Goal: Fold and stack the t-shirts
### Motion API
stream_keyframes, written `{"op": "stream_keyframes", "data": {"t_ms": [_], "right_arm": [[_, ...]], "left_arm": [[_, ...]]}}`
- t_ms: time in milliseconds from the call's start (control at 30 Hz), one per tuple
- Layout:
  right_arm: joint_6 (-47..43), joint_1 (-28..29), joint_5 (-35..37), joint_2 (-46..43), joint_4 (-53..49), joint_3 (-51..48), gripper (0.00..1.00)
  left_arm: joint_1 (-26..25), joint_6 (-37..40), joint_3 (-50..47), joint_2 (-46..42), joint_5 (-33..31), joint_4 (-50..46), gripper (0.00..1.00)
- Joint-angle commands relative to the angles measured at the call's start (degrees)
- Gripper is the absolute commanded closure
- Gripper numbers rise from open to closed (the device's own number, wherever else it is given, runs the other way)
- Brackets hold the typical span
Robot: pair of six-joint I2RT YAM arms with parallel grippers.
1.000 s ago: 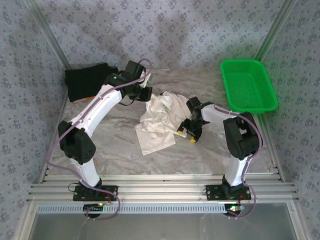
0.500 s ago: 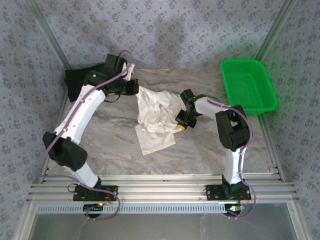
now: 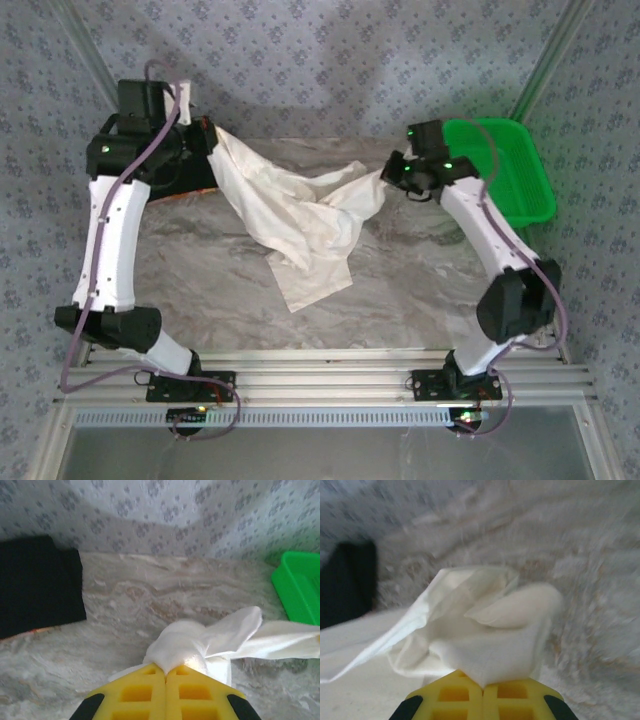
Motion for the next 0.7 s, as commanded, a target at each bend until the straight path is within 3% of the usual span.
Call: {"op": "stream_keyframes", "data": {"t_ms": [0, 300, 667], "right_arm": [[-6.31, -3.48, -0.33, -3.48, -7.16, 0.81, 1.00], [-11.79, -10.32, -0.60, -8.58, -9.90, 7.54, 1.00], [-3.58, -17.59, -17.94, -12.01, 4.85, 14.36, 1.00]], "left_arm": [[1.16, 1.30, 3.21, -1.55, -0.99, -1.15, 1.00], [2.62, 1.07, 10.80, -1.49, -3.66, -0.49, 1.00], [2.63, -1.09, 17.89, -3.71, -1.72, 1.28, 1.00]]}}
